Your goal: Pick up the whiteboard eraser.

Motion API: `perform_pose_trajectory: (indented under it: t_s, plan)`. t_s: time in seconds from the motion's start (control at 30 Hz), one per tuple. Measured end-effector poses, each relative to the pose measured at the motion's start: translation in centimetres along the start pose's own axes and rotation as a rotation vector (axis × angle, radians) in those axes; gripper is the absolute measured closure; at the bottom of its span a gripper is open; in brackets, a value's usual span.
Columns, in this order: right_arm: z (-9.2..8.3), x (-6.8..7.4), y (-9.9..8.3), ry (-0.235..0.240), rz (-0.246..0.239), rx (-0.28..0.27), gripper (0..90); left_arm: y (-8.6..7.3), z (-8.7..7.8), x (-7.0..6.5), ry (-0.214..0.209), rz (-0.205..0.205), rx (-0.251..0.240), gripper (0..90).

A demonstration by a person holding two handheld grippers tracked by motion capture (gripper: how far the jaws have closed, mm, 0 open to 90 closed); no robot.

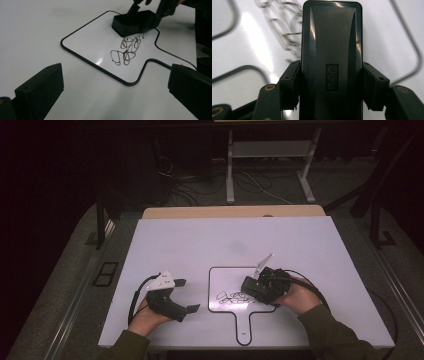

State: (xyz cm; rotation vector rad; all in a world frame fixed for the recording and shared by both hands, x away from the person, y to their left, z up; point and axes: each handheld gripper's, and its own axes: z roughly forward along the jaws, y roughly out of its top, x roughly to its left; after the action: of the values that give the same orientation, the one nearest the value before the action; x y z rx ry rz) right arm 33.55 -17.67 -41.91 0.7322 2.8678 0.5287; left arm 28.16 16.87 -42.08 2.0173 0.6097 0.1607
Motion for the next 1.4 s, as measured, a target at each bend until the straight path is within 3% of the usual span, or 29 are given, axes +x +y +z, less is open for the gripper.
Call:
perform_pose_trajectory:
  t_s: [0.2,0.27,0.57,1.0,1.07,1.23,1.33,1.4]
  plan:
    - [0.0,-1.6,-0.3,-0.02,0.047,-0.006,38.4,0.0,0.0,0.0,-0.001,-0.004,0.0,0.0]
    - [0.0,-1.3,-0.3,-0.033,0.027,0.005,38.4,0.0,0.0,0.0,0.0,-0.006,-0.001,0.0]
    - [-0.2,1.4,-0.3,0.028,-0.055,0.018,38.3,0.0,0.0,-0.1,0.0,-0.005,0.0,0.0]
    - [-0.5,0.9,-0.3,0.068,-0.022,-0.015,38.0,0.0,0.0,0.0,0.0,-0.005,-0.001,0.0]
    - [-0.6,0.8,-0.3,0.055,-0.042,-0.014,38.4,0.0,0.0,0.0,-0.001,-0.004,0.0,0.0]
    - [-0.7,0.2,-0.3,-0.042,-0.007,-0.005,38.6,0.0,0.0,0.0,0.0,-0.005,0.0,0.0]
    - [-0.6,0.0,-0.3,-0.032,0.005,-0.005,38.8,0.0,0.1,0.0,-0.002,-0.001,0.002,0.0]
    - [-0.6,0.4,-0.1,-0.024,-0.02,0.001,38.7,0.0,0.1,0.0,-0.001,-0.005,0.002,0.0]
